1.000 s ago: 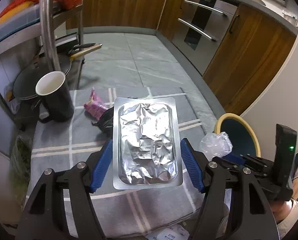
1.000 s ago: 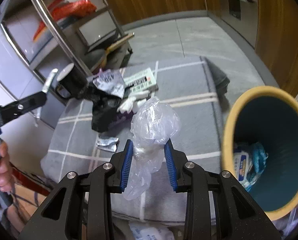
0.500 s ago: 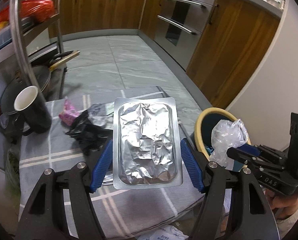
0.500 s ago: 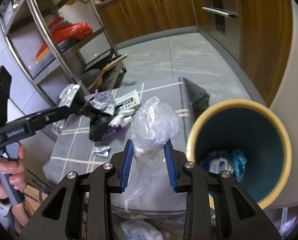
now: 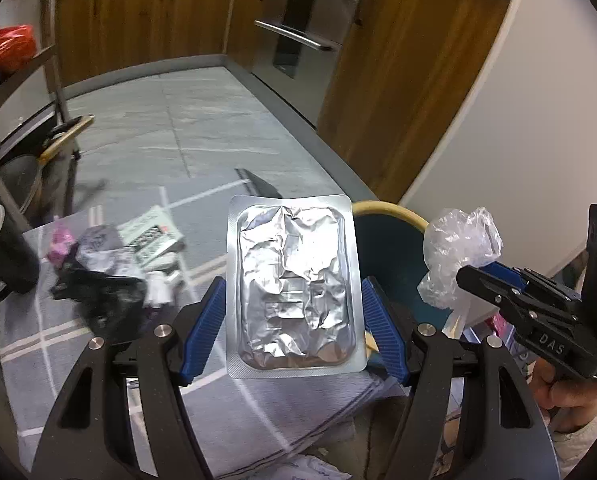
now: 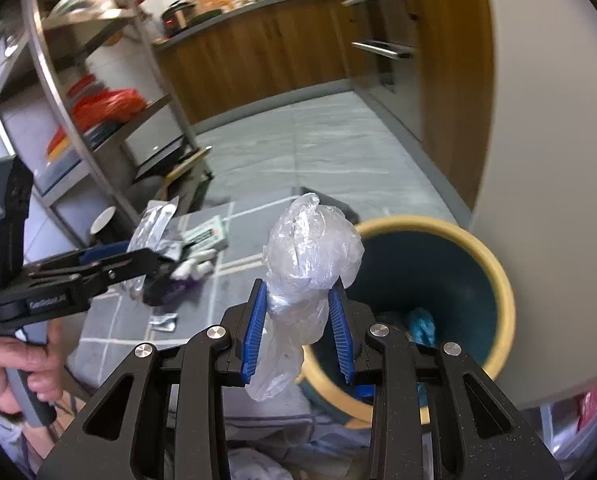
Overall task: Collect trash
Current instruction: 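Carry the foil tray and clear plastic bag over the teal bin, then open the left gripper over the bin while the right releases the plastic bag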
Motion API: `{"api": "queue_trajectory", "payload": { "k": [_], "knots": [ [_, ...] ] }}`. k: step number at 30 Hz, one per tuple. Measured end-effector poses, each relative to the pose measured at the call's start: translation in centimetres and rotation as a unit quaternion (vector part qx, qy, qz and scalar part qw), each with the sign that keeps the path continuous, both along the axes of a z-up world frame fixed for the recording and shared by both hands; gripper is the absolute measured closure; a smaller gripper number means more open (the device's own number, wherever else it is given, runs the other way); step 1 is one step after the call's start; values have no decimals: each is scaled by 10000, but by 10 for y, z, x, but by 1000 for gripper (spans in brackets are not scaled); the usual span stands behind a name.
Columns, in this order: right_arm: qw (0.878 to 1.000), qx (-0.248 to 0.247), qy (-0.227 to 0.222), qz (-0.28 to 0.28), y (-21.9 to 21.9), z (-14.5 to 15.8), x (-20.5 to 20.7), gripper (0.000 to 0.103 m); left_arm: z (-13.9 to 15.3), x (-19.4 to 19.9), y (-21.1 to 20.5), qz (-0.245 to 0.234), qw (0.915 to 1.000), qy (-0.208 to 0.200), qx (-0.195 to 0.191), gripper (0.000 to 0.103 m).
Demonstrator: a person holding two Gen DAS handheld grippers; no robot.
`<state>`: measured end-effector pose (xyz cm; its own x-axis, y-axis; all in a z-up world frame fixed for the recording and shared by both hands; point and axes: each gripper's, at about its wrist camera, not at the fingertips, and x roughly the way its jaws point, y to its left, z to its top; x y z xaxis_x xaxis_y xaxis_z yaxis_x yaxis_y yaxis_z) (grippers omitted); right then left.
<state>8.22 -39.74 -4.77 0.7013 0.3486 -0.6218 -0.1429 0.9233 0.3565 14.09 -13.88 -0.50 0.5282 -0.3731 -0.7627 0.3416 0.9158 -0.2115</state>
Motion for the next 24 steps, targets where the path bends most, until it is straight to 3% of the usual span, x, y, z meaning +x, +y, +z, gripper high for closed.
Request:
{"api": "queue_trajectory", "payload": {
  "k": [8, 15, 24],
  "knots": [
    [9978, 269, 36, -598, -48, -9, -9, 70, -21, 11, -54, -444, 9986, 282, 63, 36],
    [9951, 417, 61, -890, -71, -15, -15, 70, -48, 18, -111, -951, 9937, 393, 441, 36],
    [9933, 492, 144, -1034, -82, -22, -20, 70, -89, 30, -143, -1281, 9863, 530, 899, 35]
  ]
}}
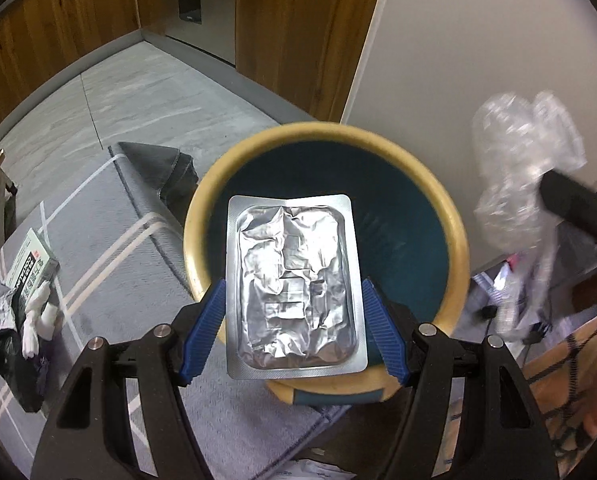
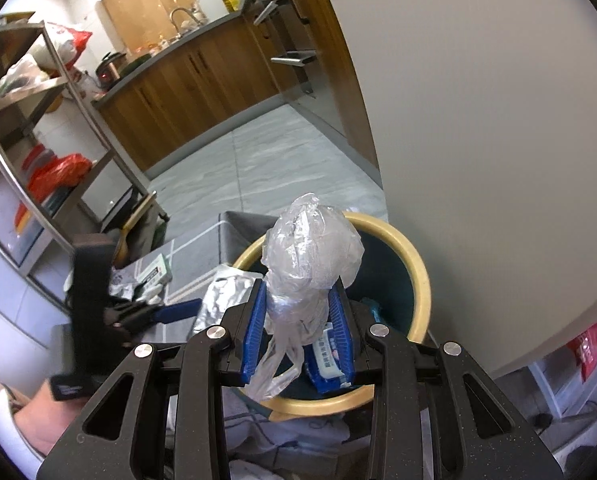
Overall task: Collect trash
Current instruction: 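Open the left gripper over the bin while the right releases the plastic bag, then grasp the black plastic bag with the left gripper while the right grasps the white tissue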
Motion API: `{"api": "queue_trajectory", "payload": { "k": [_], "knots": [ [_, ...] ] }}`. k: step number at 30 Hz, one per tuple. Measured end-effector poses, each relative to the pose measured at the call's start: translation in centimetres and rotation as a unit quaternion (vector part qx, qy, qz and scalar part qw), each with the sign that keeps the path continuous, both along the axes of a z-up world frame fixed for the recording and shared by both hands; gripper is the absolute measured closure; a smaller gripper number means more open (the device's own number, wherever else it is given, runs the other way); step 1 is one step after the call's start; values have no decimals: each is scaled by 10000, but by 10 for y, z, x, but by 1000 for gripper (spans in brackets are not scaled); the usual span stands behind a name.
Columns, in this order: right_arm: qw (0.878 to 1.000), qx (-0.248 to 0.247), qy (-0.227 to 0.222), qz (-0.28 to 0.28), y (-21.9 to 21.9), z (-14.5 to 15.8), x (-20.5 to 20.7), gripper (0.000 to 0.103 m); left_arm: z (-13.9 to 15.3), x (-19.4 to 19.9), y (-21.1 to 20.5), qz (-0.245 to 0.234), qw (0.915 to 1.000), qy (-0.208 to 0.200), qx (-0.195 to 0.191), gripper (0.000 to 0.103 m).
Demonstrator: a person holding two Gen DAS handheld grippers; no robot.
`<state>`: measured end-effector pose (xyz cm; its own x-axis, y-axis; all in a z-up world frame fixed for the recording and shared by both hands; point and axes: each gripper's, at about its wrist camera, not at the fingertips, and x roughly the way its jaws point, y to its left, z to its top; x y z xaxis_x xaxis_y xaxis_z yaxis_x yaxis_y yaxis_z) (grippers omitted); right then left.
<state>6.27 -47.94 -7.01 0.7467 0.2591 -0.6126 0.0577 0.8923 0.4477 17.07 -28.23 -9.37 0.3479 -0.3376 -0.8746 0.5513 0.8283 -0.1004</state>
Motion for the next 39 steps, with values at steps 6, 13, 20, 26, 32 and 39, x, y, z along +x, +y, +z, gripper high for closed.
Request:
{"api": "queue_trajectory", "payload": {
  "k": [6, 13, 20, 26, 32, 39],
  "knots": [
    [10000, 18, 26, 7, -2, -4, 0, 69, -7, 6, 5, 40, 9999, 112, -9, 30],
    [9999, 7, 144, 83, 4, -9, 10, 68, 7, 10, 20, 156, 9998, -140, -76, 20],
    [9980, -270, 497, 298, 21, -23, 24, 64, 25, 12, 55, 620, 9975, -41, -338, 18],
    [9952, -617, 630, 427, 40, -29, 31, 35, 32, 6, 84, 899, 9951, -37, -401, 17],
    [9965, -545, 487, 411, 44, -21, 32, 21, 32, 7, 117, 1218, 9919, -140, -330, 17],
    [9978, -253, 488, 374, 50, -15, 36, 11, 44, 7, 166, 1686, 9846, -341, -316, 17]
  ]
}}
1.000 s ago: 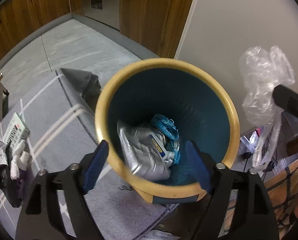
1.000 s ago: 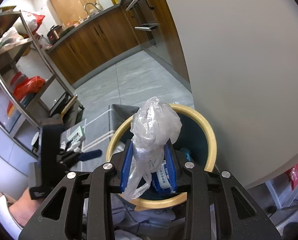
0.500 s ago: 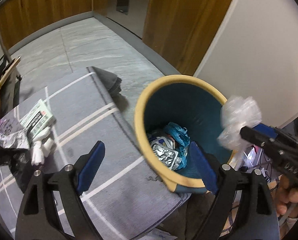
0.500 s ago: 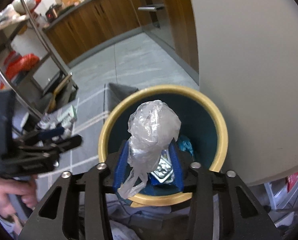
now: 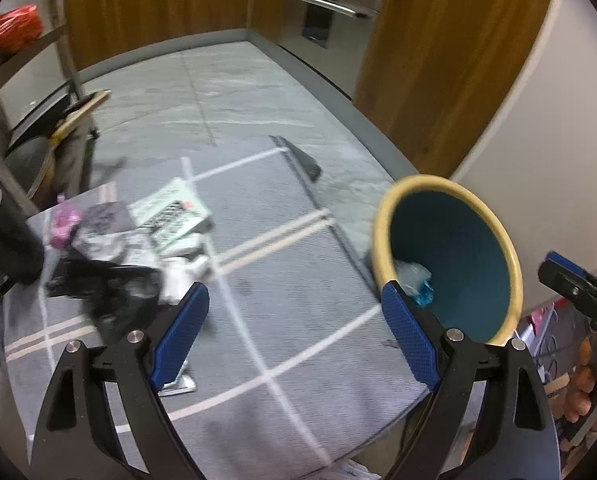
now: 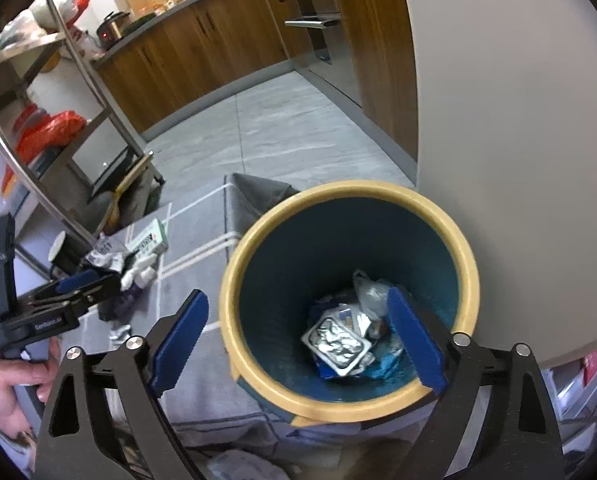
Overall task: Collect trash
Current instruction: 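Grasp the black plastic bag with the left gripper while the right grasps the white tissue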
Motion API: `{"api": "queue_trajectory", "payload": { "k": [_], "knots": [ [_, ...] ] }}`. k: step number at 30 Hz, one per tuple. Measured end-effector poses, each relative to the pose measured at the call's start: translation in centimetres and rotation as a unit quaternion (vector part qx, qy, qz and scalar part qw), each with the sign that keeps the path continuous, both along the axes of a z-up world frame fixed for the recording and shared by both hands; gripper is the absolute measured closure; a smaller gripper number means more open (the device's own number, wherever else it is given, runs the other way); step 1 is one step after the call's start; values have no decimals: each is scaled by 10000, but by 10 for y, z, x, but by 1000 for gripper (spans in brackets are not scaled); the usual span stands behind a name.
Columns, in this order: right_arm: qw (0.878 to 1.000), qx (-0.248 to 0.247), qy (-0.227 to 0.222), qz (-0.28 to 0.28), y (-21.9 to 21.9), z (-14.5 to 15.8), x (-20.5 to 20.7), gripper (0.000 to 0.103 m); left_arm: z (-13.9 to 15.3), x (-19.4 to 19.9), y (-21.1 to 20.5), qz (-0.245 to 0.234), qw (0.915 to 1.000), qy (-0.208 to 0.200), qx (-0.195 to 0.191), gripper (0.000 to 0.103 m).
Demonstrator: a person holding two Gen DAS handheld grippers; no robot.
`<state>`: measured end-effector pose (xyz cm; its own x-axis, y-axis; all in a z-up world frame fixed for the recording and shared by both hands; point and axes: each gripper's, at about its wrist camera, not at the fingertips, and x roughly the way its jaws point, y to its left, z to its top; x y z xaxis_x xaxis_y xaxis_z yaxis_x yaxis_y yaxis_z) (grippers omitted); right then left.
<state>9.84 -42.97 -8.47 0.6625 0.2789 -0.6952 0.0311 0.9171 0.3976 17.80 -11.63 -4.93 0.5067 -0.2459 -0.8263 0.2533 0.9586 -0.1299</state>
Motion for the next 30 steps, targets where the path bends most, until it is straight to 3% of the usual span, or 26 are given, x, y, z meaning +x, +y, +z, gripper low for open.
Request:
{"api": "queue_trajectory", "payload": {
  "k": [11, 19, 21, 23, 25, 26, 28, 30],
  "knots": [
    [9996, 249, 38, 115, 18, 5, 6, 9, 5, 16, 113, 1316, 9906, -233, 298, 17],
    [9994, 147, 10, 314, 35, 9, 10, 9, -22, 55, 138, 1357, 9895, 125, 486, 19],
    [9994, 129, 11, 331, 37, 10, 10, 9, -33, 63, 138, 1279, 9898, 257, 571, 26],
    [9993, 123, 14, 340, 39, 10, 11, 9, -46, 65, 139, 1219, 9897, 450, 596, 47],
    [9993, 127, 7, 341, 40, 10, 11, 9, -53, 64, 141, 1215, 9894, 570, 549, 58],
    [9993, 137, 5, 354, 42, 11, 12, 9, -54, 62, 141, 1182, 9900, 590, 504, 73],
    [9991, 152, -4, 388, 46, 11, 14, 9, -52, 57, 142, 1133, 9905, 592, 507, 85],
    [9988, 167, -16, 465, 51, 12, 15, 9, -46, 48, 143, 1083, 9915, 551, 461, 90]
  ]
}}
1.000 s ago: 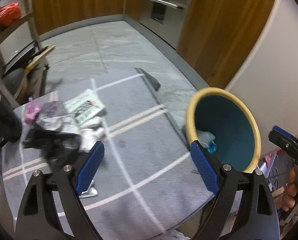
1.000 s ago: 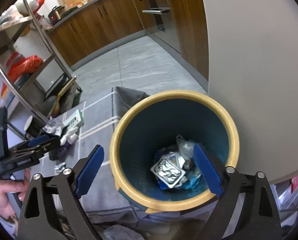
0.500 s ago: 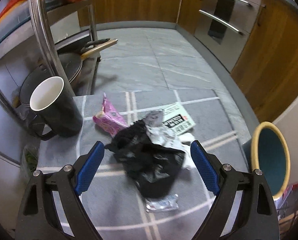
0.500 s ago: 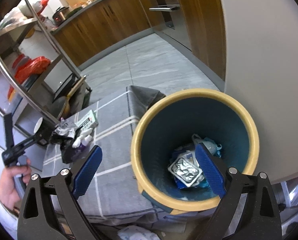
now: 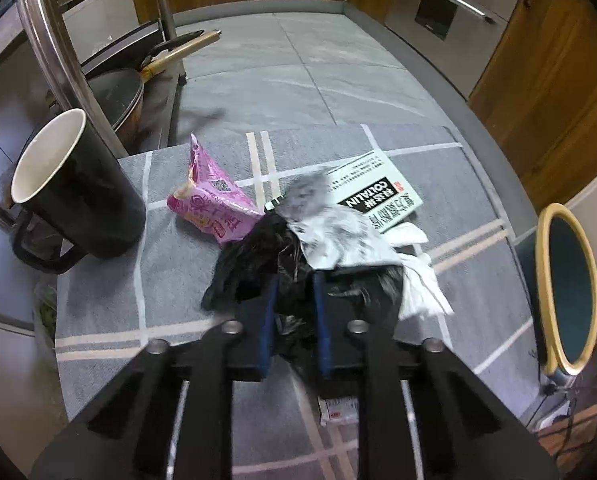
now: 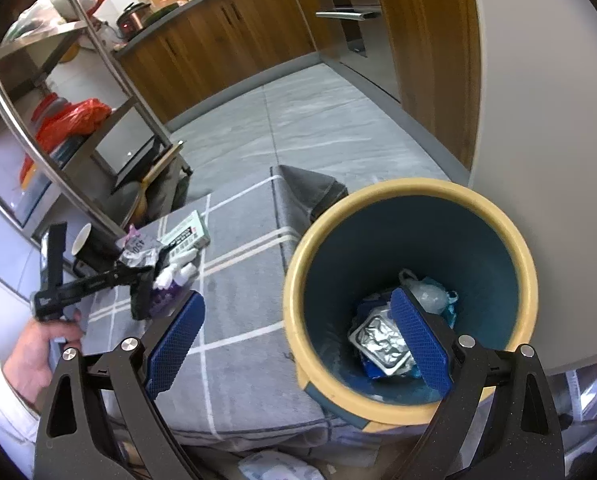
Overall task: Collect trash
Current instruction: 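Grasp the black plastic bag with the left gripper while the right grasps the white tissue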
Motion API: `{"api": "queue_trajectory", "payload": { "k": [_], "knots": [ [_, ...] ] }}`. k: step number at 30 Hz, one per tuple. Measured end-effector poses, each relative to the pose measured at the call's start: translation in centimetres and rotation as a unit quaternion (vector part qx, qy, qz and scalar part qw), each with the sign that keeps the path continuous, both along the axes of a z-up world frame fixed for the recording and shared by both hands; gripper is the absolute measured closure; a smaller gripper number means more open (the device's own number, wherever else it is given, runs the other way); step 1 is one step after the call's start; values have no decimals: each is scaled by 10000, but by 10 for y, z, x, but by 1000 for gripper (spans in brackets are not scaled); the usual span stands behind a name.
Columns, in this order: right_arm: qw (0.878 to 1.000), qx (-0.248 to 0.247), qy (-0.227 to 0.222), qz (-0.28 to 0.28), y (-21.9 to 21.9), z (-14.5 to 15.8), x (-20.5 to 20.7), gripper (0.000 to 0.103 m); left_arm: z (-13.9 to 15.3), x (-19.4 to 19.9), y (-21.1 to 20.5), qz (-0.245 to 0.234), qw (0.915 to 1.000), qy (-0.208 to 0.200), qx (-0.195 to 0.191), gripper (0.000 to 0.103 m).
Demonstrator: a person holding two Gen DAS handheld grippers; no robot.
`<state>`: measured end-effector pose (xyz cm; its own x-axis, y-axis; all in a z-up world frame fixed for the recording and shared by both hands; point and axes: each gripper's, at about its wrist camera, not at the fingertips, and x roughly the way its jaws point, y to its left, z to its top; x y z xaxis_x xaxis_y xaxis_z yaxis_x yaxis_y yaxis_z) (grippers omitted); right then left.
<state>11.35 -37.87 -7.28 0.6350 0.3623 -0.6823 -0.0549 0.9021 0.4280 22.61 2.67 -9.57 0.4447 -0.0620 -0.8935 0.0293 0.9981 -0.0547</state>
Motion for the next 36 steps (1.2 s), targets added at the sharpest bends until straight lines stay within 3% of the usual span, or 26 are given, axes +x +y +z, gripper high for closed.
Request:
{"api": "queue_trajectory", "payload": {
  "k": [5, 17, 22, 32, 36],
  "knots": [
    [9996, -52, -51, 257, 20, 3, 2, 9, 17, -19, 1, -172, 9998, -124, -49, 93],
    [9913, -316, -196, 1261, 92, 6, 13, 10, 78, -76, 34, 18, 9980, -533, -333, 93],
    [9843, -487, -221, 1684, 137, 4, 35, 16, 95, -90, 40, 0, 9967, -684, -435, 93],
    [9690, -977, -9, 2268, 225, -21, 90, 23, 76, -96, 71, 443, 9948, -580, -714, 93],
    [9653, -1174, 103, 2330, 246, -36, 110, 31, 71, -96, 82, 630, 9938, -514, -754, 93]
  ]
}}
